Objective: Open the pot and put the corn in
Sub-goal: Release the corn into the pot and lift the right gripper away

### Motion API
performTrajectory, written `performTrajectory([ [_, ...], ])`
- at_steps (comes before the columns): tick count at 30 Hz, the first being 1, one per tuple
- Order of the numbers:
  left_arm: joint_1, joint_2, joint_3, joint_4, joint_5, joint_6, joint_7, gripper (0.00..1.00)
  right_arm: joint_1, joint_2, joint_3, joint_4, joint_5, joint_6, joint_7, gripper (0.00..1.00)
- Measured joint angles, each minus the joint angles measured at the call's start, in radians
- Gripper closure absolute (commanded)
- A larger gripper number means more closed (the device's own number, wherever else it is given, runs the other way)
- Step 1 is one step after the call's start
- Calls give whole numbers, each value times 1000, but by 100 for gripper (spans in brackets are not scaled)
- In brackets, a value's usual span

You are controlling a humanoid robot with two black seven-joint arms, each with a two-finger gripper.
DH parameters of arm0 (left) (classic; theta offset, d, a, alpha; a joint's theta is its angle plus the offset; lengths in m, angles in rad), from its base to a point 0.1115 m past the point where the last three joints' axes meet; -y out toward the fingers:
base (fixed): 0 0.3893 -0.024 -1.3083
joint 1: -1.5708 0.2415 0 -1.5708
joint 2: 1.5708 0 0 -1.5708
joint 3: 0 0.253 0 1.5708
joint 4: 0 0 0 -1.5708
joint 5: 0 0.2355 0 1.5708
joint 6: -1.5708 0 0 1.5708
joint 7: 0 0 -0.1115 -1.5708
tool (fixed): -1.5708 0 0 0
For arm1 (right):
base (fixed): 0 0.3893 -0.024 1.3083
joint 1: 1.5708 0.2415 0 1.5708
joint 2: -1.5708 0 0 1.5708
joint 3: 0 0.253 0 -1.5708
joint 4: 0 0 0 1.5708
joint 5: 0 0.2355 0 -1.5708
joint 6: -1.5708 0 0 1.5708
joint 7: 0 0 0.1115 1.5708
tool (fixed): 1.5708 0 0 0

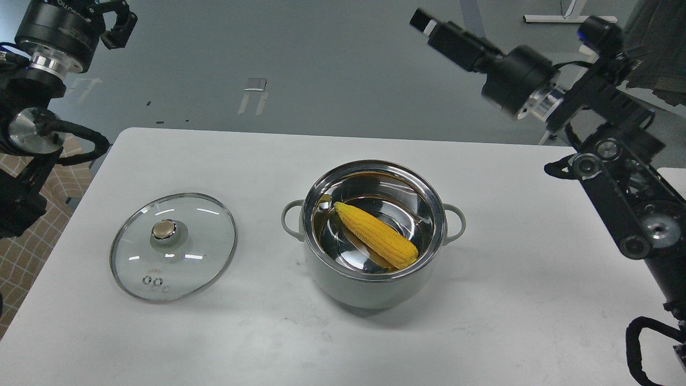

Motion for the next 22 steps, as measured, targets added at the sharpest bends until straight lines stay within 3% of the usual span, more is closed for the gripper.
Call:
performTrajectory([
  [14, 4, -5, -55, 10, -11, -15, 2, 3, 100, -122, 122, -459, 762, -57, -3, 0],
  [22, 21, -8, -52, 19, -15, -12, 4, 3, 77, -127, 127, -523, 916, -65, 2, 0],
])
